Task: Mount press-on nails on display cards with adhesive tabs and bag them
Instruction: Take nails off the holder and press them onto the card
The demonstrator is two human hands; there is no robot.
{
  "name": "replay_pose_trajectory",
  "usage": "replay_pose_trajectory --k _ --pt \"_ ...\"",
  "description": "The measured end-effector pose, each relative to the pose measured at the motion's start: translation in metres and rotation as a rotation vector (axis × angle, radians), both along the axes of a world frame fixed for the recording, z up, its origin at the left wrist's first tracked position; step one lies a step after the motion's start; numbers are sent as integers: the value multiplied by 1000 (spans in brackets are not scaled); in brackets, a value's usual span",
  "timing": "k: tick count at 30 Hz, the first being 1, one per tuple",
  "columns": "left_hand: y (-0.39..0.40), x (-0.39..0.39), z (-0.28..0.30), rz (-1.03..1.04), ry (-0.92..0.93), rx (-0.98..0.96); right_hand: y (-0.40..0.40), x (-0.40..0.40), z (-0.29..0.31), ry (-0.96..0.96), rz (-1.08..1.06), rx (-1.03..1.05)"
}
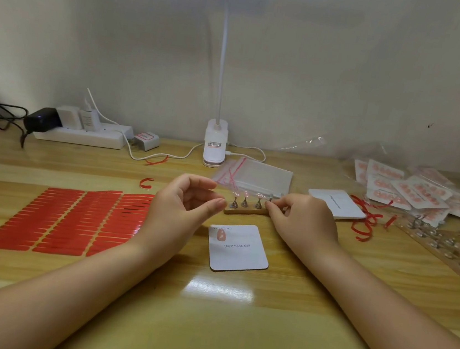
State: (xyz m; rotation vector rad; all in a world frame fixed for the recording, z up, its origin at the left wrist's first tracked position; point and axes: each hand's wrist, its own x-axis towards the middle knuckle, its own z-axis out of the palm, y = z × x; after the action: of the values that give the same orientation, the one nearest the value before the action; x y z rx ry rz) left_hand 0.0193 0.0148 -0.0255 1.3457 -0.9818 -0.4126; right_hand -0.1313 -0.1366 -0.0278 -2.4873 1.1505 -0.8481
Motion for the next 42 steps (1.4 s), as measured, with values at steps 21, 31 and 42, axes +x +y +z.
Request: replay_pose_trajectory --k 21,31,42 --pt "3 -5 2 -85 -44 -9 39 5 -1 -476 600 226" --pt "3 -3 5 -134 135 20 40 3 0 -499 612 203" --pt "5 -8 6 -146 79 46 41 2 2 -372 559 -94"
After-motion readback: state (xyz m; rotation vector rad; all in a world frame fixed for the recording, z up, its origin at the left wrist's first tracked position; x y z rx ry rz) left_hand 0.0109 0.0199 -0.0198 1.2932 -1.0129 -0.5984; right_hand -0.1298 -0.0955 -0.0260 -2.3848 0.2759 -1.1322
